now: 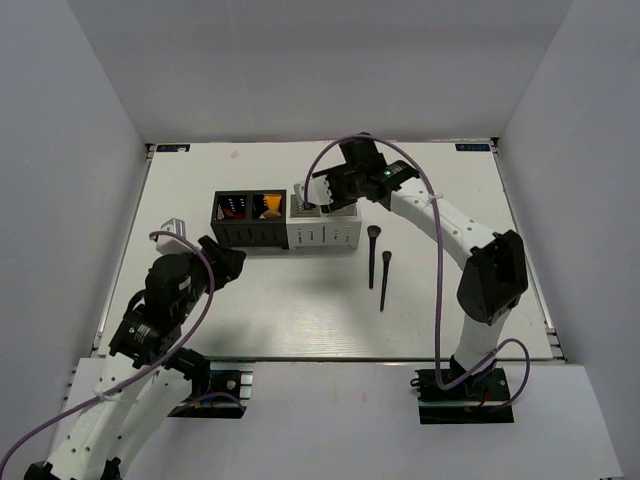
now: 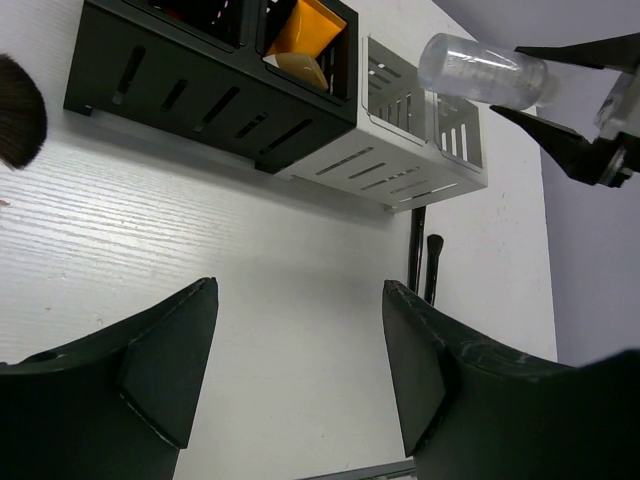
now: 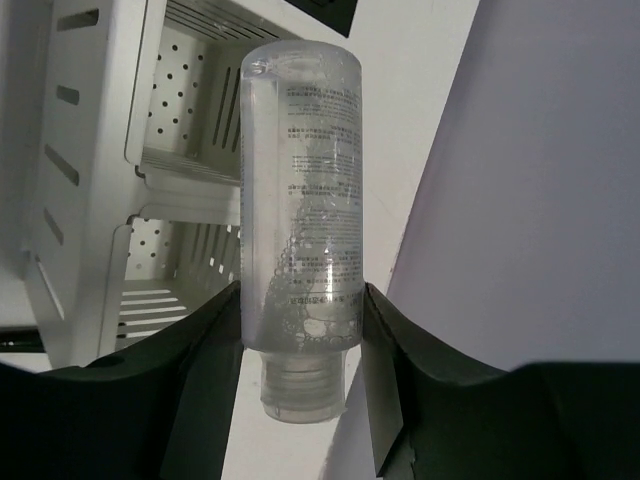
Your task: Organize the makeup
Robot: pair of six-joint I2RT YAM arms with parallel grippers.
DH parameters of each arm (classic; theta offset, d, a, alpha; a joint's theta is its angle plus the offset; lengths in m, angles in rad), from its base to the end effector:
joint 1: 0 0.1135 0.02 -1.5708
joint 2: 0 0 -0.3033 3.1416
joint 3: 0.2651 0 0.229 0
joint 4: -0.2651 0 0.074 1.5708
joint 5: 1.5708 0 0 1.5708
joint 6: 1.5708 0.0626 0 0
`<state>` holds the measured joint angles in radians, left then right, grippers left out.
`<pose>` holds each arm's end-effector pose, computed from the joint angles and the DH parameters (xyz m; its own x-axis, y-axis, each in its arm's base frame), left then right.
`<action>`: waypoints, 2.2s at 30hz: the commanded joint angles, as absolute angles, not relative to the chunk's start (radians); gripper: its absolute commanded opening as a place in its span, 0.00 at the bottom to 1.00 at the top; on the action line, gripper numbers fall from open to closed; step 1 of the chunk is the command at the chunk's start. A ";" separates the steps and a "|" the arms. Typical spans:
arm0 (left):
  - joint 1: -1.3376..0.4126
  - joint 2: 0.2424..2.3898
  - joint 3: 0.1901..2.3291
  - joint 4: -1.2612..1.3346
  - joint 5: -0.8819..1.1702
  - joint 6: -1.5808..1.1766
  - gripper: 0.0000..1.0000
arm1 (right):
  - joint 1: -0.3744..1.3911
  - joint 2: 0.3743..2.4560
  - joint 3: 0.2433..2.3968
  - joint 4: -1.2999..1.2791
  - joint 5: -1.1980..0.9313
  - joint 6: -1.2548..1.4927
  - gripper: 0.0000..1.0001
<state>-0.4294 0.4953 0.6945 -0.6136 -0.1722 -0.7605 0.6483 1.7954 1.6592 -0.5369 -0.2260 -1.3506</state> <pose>0.0791 -0.0244 0.3056 -0.4497 -0.5410 -0.7107 -0.0585 0.8118 -0.5810 0.3265 0.2649 0.3545 0.6020 -0.7371 -0.3071 -0.6440 -0.2208 -0.7325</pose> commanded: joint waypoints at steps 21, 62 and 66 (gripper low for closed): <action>-0.434 0.394 0.641 -0.678 -0.241 -0.790 0.77 | 0.735 1.888 1.778 -0.612 0.049 -1.739 0.00; -0.434 0.373 0.687 -0.698 -0.258 -0.795 0.76 | 0.808 1.887 1.859 -0.589 0.060 -1.666 0.67; -0.434 0.457 0.721 -0.660 -0.259 -0.787 0.76 | 0.789 1.865 1.943 -0.629 0.014 -1.438 0.66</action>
